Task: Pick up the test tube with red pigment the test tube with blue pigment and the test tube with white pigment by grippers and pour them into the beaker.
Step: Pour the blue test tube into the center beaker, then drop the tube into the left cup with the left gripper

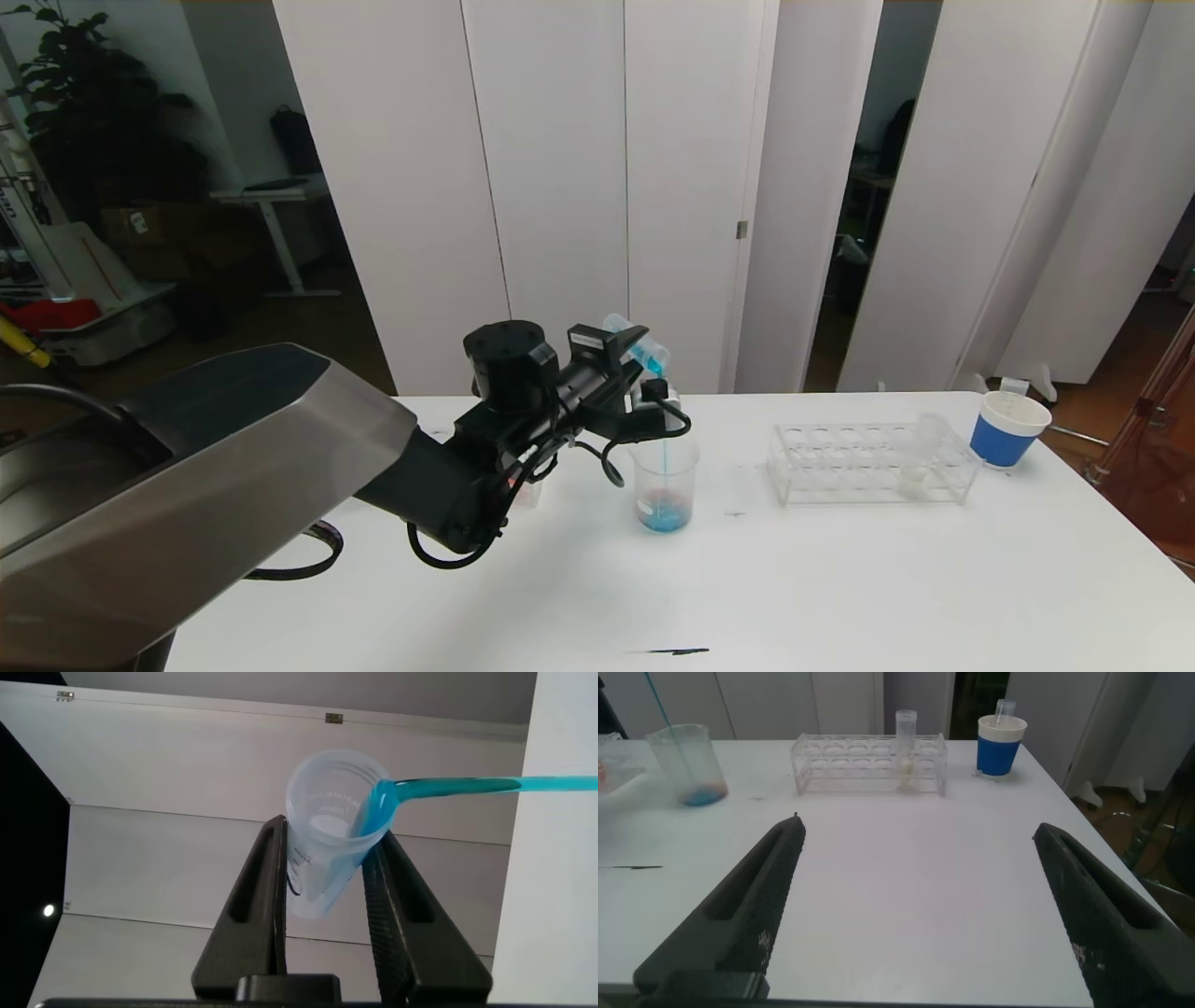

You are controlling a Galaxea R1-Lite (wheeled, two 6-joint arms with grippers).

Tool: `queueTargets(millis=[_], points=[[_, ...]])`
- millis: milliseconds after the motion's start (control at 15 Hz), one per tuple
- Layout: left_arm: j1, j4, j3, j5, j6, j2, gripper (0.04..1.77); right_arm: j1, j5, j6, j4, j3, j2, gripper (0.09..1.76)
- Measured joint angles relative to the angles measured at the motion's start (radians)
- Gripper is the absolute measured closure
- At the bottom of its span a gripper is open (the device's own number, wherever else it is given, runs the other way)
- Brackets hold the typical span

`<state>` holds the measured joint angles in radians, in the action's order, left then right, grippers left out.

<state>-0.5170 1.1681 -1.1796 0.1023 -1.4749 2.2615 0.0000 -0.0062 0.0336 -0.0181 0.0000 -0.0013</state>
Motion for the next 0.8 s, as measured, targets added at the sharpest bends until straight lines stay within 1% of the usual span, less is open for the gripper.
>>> queueTargets(millis=[800], points=[[0.0, 0.002, -0.016, -0.001, -0.012, -0.001, 1.23, 0.0, 0.0, 0.0, 0.0, 0.0, 0.0, 0.1]])
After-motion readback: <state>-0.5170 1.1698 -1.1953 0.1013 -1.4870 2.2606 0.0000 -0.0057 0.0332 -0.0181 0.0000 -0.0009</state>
